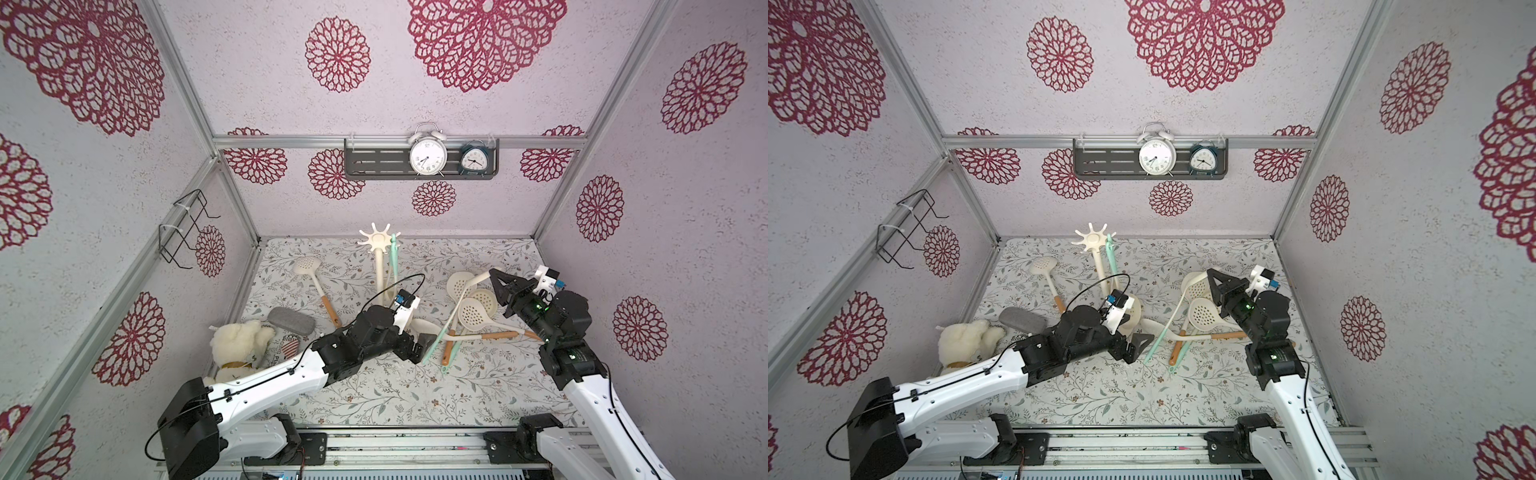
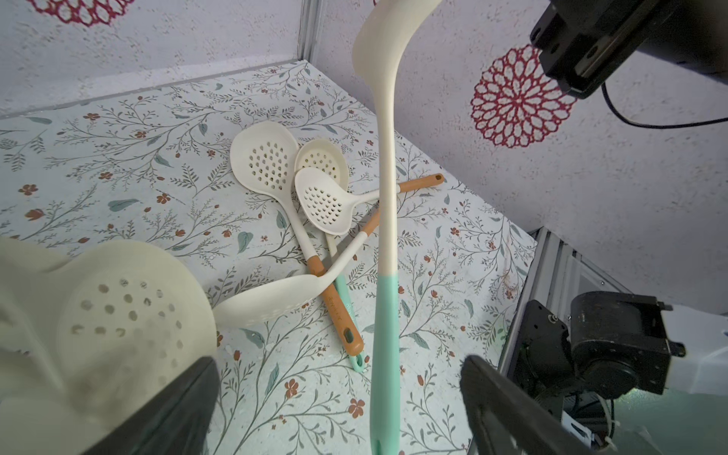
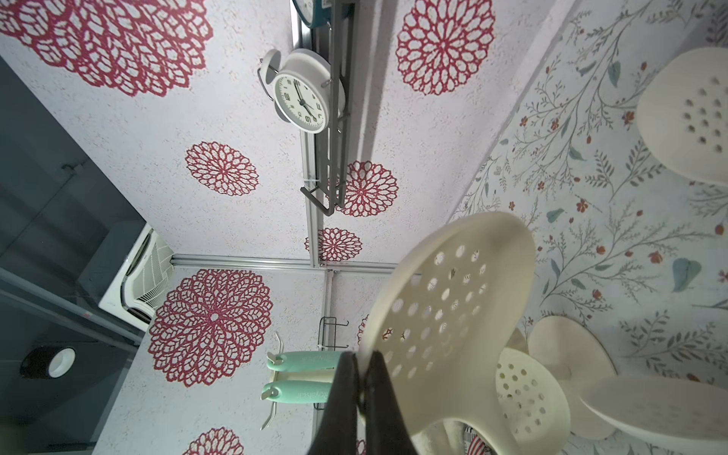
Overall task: Hang the skimmer on the kitchen utensil rack
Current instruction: Pick up the skimmer from the center of the board.
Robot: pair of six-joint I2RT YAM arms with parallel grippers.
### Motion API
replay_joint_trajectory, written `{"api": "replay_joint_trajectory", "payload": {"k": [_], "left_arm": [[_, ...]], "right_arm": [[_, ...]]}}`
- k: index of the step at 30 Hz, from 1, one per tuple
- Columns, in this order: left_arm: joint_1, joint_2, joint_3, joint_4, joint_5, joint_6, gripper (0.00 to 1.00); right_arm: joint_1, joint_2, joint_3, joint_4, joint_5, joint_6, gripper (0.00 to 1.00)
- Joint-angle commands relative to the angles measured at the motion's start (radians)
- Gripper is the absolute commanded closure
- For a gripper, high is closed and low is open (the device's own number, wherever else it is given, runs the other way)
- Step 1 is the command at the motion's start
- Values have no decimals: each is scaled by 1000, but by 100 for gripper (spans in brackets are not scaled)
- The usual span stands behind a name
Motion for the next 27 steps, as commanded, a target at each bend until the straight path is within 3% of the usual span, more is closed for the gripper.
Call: {"api": "replay_joint_trajectory", "payload": {"k": [1, 7, 12, 18, 24, 27], "left_arm": [[-22, 56, 52, -54, 29, 59, 5], [-62, 126, 87, -96, -12, 83, 14], [-99, 148, 83, -120, -54, 82, 28], [-133, 133, 70, -147, -109, 79, 58], [-148, 83, 61, -168, -151, 69, 97], [-149, 43, 42, -172, -165, 63, 100]], "right_arm": [[-3, -32, 10, 97, -24, 70, 100], [-4, -38, 1, 97, -14, 84, 100], [-4, -37, -3, 108, -7, 99, 100], [-4, -38, 8, 80, 15, 77, 100], [-4, -50, 11, 20, 55, 33, 100], [-5, -60, 8, 7, 78, 6, 100]]}}
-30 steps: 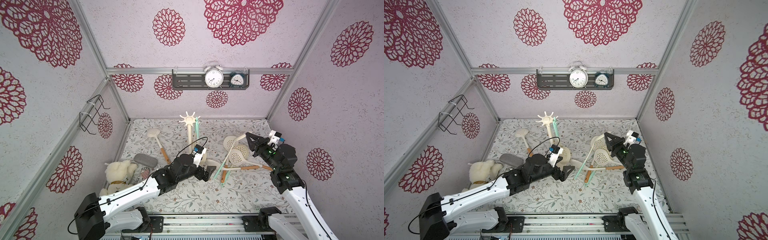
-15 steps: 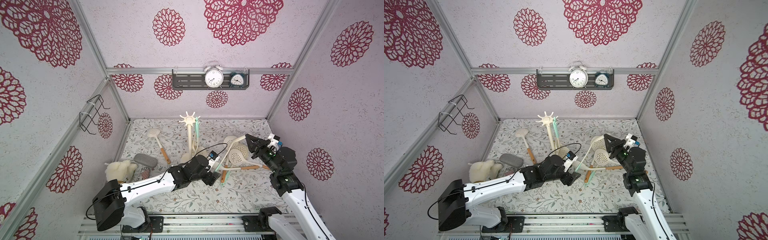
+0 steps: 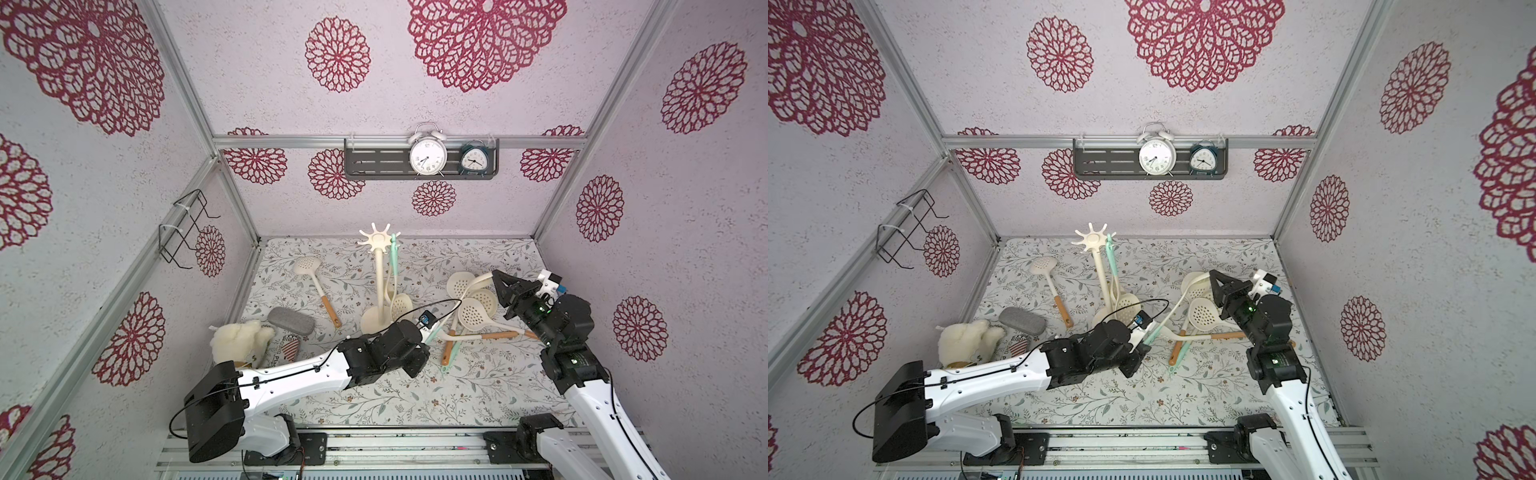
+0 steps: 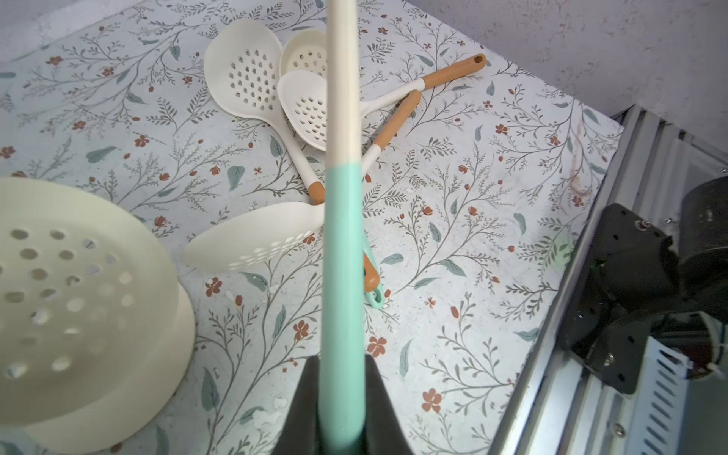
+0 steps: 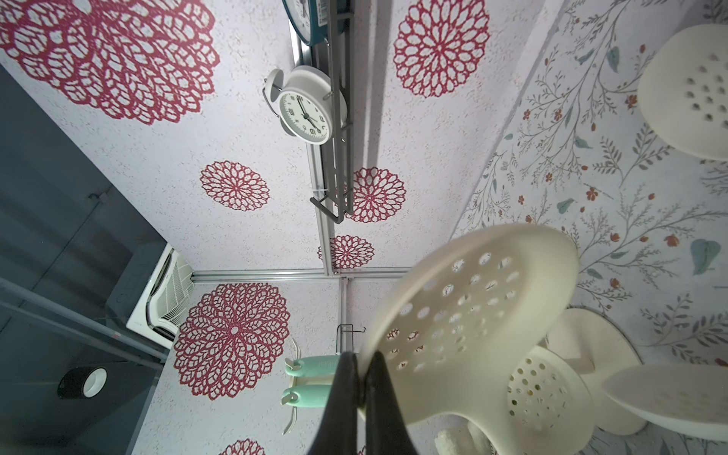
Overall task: Hang the skimmer on the kitchen utensil rack
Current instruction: Pick up the skimmer from the center of the board.
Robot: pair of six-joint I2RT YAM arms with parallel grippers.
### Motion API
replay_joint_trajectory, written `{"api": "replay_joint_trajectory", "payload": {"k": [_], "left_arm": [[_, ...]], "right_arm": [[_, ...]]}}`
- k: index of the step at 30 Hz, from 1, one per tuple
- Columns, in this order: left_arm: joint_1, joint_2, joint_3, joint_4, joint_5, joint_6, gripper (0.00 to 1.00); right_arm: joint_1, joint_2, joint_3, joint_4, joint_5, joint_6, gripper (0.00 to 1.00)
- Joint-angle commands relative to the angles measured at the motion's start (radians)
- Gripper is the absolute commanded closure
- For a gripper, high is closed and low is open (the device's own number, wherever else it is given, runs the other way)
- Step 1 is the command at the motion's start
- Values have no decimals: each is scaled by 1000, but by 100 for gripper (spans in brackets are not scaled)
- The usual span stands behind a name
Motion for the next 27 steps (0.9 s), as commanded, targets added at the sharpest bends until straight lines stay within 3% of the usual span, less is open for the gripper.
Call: {"api": "replay_joint_trajectory", "payload": {"k": [1, 3, 5, 6, 8, 12, 19, 22, 27], "left_arm": [[-13, -75, -22, -3, -16, 2, 100], [-11, -109, -23, -36, -7, -2, 100], [-5, -142, -13, -94, 30, -5, 100], [0, -156, -6, -124, 54, -6, 100], [20, -189, 9, -207, 120, -7, 100], [93, -244, 44, -359, 290, -21, 100], [220, -336, 137, -603, 417, -41, 100], [245, -347, 177, -693, 454, -28, 100], [273, -373, 191, -769, 507, 2, 100]], "right_arm": [[-4, -27, 18, 17, 57, -83, 95], [-5, -25, 36, 18, 75, -205, 61], [-8, -19, 92, -24, 82, -437, 29], [-8, -10, 123, -42, 68, -572, 23], [-9, 14, 192, -95, -13, -867, 18], [-8, 57, 290, -246, -111, -1202, 13], [6, 99, 382, -350, -235, -1494, 10], [72, 125, 434, -421, -192, -1619, 10], [364, 142, 472, -484, 75, -1876, 13]]}}
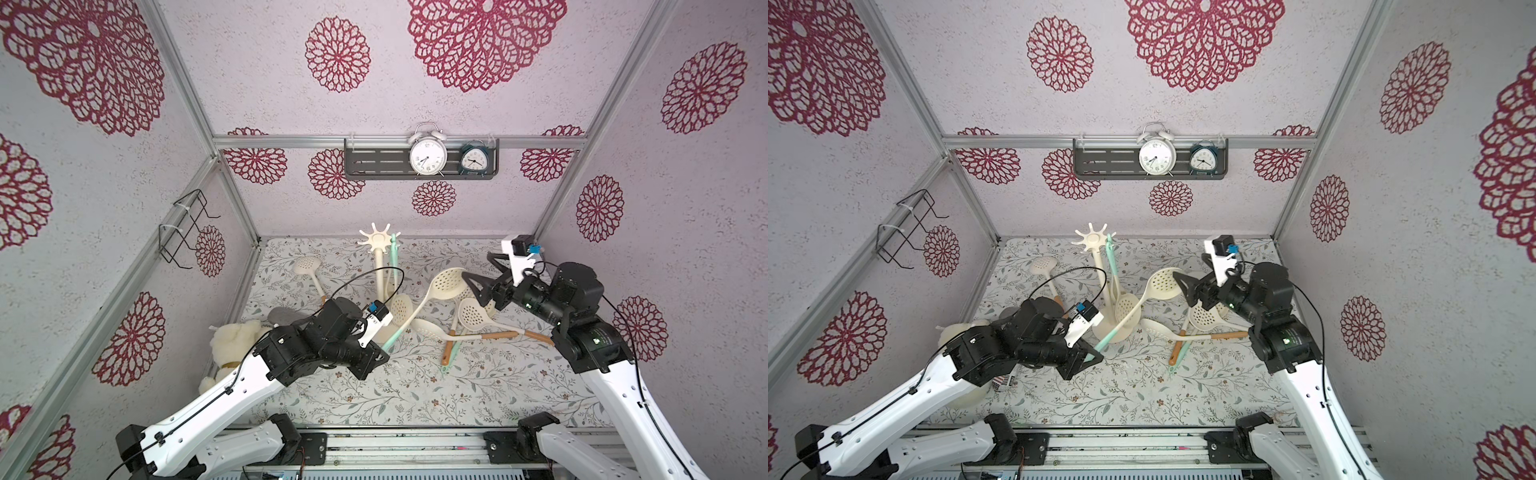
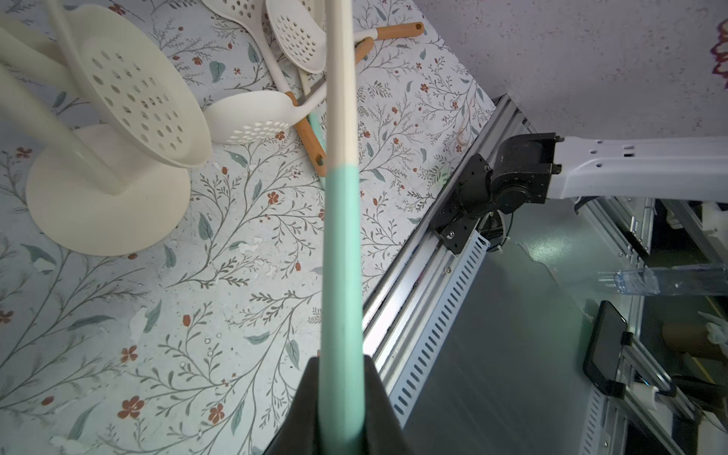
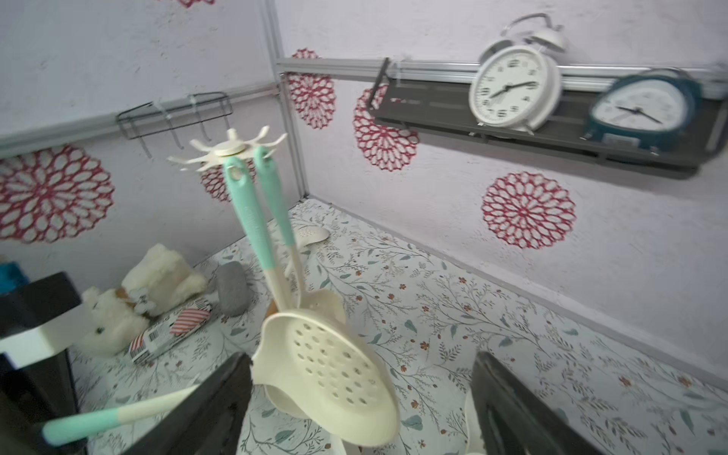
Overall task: Hang the skimmer on the kitchen utensil rack
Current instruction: Pick up the skimmer from the center of the board.
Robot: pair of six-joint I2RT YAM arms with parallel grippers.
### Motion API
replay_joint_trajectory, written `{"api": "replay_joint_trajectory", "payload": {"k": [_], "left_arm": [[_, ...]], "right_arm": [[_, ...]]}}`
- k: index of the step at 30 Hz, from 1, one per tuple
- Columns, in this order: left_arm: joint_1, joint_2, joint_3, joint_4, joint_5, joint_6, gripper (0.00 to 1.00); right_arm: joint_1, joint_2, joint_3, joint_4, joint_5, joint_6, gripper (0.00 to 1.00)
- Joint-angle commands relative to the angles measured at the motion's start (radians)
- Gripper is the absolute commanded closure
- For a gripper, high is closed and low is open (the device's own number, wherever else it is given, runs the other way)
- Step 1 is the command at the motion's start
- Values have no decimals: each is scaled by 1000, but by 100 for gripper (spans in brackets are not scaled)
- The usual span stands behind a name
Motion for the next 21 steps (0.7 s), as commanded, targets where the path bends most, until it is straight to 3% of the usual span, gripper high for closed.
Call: {"api": "replay_joint_trajectory", "payload": {"k": [1, 8, 13, 21], "left_arm": [[25, -25, 12, -86, 79, 34, 100], [73, -48, 25, -121, 152, 76, 100], [106, -15, 57, -174, 198, 118, 100], [134, -4, 90, -225, 233, 164, 100]], "right_arm": [[173, -11, 29, -50, 194, -289, 14], [482, -25, -97, 25, 341, -755, 28], [562, 35, -109, 10, 381, -938, 31], [575, 87, -134, -30, 378, -1144, 42]]}}
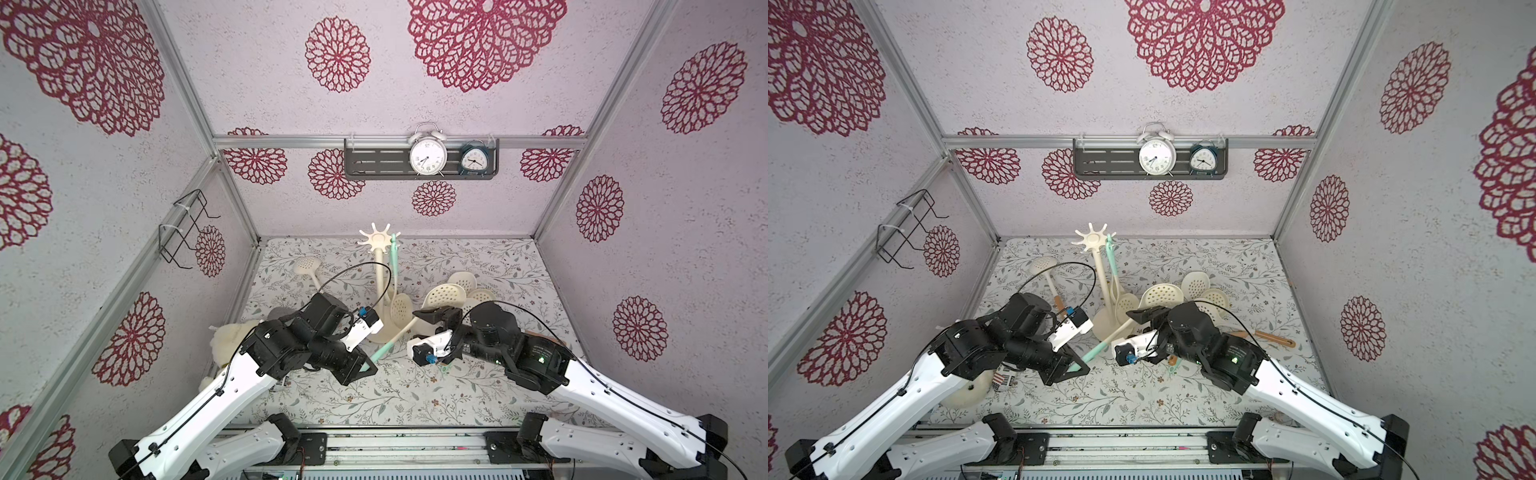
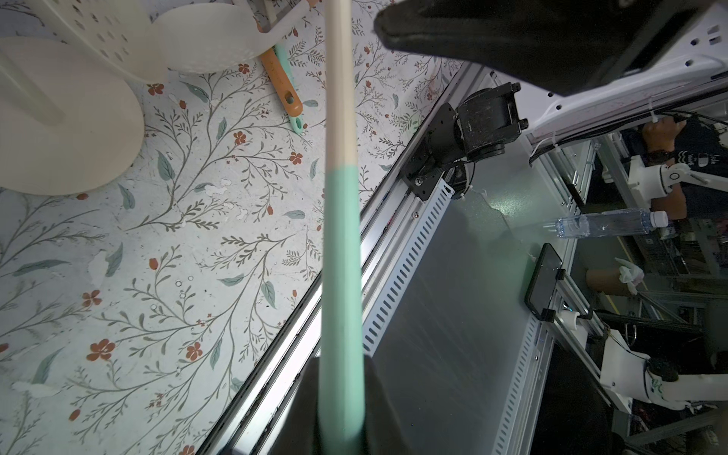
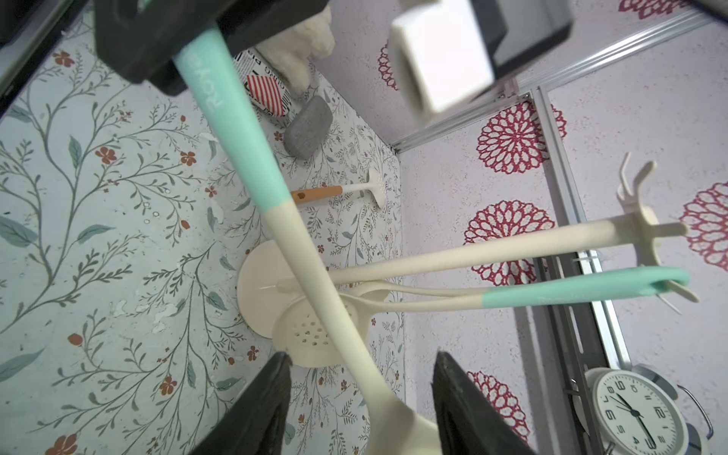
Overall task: Hang the skimmer on the kitchen utensil rack
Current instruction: Pick up the skimmer from the center of the board.
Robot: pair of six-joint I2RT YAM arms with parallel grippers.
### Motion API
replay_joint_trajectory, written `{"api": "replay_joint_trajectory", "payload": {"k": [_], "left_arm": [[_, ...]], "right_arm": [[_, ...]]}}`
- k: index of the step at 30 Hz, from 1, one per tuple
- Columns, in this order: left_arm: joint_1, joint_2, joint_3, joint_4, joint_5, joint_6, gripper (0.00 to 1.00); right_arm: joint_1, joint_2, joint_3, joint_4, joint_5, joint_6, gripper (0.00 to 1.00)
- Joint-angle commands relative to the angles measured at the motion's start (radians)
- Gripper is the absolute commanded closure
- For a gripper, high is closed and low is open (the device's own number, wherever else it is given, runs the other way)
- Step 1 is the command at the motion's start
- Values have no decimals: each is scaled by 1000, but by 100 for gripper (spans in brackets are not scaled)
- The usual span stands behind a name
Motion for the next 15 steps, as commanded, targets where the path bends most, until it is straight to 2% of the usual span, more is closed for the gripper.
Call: {"api": "replay_joint_trajectory", "payload": {"k": [1, 7, 15], "left_arm": [[16, 3, 37, -18, 38, 50, 100], [21, 36, 54, -35, 50, 73, 100], [29, 49, 80, -47, 33, 93, 100]], "right_arm": [[4, 10, 6, -6, 37, -133, 44], [4, 39, -6, 43, 64, -189, 56], [4, 55, -4, 51, 43, -194, 74]]}}
